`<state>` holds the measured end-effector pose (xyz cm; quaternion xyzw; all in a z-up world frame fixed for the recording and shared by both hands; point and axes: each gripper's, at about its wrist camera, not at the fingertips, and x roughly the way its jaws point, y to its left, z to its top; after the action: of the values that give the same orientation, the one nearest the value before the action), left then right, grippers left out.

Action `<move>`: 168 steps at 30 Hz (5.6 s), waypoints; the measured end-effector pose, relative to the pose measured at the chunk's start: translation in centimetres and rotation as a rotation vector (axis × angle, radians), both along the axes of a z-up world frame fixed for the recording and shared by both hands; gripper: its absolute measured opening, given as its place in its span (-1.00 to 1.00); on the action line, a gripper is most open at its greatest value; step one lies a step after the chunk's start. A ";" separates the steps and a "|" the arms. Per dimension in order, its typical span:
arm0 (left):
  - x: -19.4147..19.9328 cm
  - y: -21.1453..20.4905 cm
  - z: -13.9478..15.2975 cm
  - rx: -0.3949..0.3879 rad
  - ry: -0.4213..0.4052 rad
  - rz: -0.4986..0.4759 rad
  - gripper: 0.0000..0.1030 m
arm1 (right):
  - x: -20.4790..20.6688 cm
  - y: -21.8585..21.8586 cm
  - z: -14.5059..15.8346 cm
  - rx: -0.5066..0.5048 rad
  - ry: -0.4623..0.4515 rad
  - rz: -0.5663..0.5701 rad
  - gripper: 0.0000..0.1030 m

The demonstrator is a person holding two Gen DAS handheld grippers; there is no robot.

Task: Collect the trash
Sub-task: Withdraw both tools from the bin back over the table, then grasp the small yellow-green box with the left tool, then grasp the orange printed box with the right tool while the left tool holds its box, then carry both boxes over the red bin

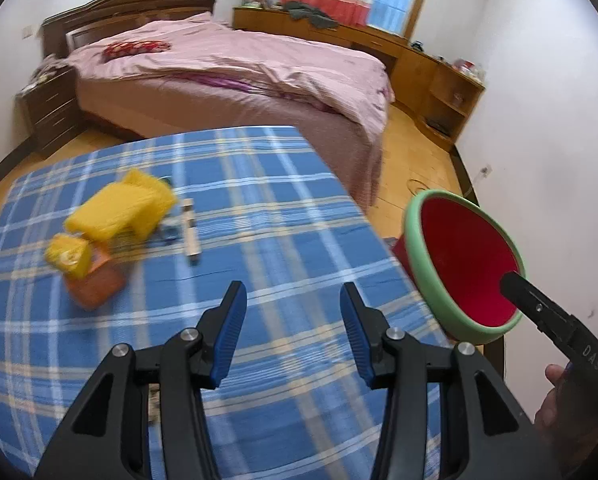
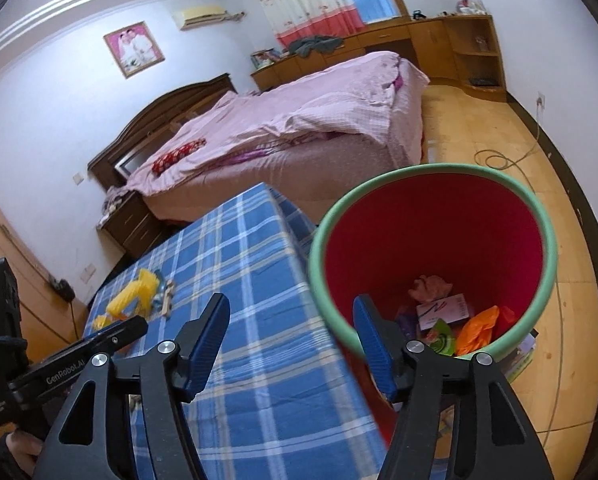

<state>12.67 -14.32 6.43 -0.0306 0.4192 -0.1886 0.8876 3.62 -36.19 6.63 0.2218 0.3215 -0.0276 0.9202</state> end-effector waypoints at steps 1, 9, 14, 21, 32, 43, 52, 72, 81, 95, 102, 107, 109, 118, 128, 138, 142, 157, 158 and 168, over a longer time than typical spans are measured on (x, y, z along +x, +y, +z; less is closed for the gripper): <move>0.0 0.7 0.0 -0.003 0.000 0.013 -0.05 | 0.2 0.5 0.0 -0.006 0.004 0.008 0.28; 0.1 6.3 -0.1 -0.021 -0.013 0.113 0.11 | 1.5 4.0 -0.6 -0.036 0.029 0.049 0.49; 0.4 9.3 -0.3 -0.010 -0.033 0.174 0.11 | 2.5 5.9 -1.0 -0.056 0.046 0.077 0.49; 1.4 12.3 -0.9 0.009 -0.046 0.229 0.11 | 3.9 8.5 -2.3 -0.067 0.082 0.117 0.50; 4.7 13.8 -3.0 0.038 -0.039 0.259 0.12 | 5.2 9.9 -4.2 -0.078 0.139 0.141 0.50; 6.3 14.1 -4.3 0.040 -0.045 0.243 0.00 | 6.1 10.2 -4.8 -0.074 0.162 0.162 0.50; 5.3 16.2 -4.1 -0.028 -0.046 0.269 -0.11 | 6.9 12.7 -3.7 -0.118 0.138 0.227 0.50; 1.8 25.6 -5.7 0.003 0.005 0.513 -0.11 | 11.6 25.0 -4.0 -0.198 0.136 0.507 0.50; 0.9 27.6 -6.4 -0.011 0.021 0.561 -0.11 | 14.3 28.8 -5.6 -0.232 0.153 0.561 0.50; 0.6 27.9 -6.7 -0.027 0.027 0.557 -0.11 | 16.4 30.4 -6.9 -0.305 0.166 0.553 0.41; 0.6 27.4 -6.7 -0.030 0.029 0.549 -0.11 | 15.7 29.9 -6.7 -0.269 0.174 0.568 0.08; 0.2 27.2 -6.5 -0.036 0.025 0.547 -0.11 | 14.2 29.8 -5.9 -0.242 0.153 0.595 0.08; 0.0 27.1 -6.3 -0.040 0.023 0.546 -0.11 | 13.6 29.6 -5.5 -0.230 0.144 0.598 0.08; -0.9 25.8 -5.3 -0.053 0.005 0.514 -0.11 | 10.6 27.7 -3.5 -0.173 0.099 0.589 0.08; -2.3 23.7 -3.8 -0.066 -0.018 0.462 -0.11 | 7.2 24.1 -1.4 -0.151 0.042 0.525 0.08; -3.1 20.6 -2.6 -0.084 -0.029 0.380 -0.11 | 4.5 20.2 -0.1 -0.146 0.005 0.443 0.08; -3.2 19.2 -2.0 -0.095 -0.029 0.341 -0.11 | 3.8 18.3 0.4 -0.140 -0.004 0.400 0.08; -2.6 11.4 -0.6 -0.061 -0.032 0.157 -0.11 | 1.3 10.6 1.0 -0.114 -0.021 0.210 0.08; -2.5 10.7 -0.5 -0.055 -0.034 0.143 -0.11 | 1.1 10.1 1.0 -0.114 -0.020 0.199 0.08; -1.8 5.7 -0.1 -0.023 -0.044 0.044 -0.11 | -0.1 5.6 0.9 -0.102 -0.020 0.094 0.08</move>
<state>10.84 -8.64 6.31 -0.0460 0.3964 -0.1744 0.9002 3.54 -30.57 7.57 0.1596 0.3207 0.0014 0.9336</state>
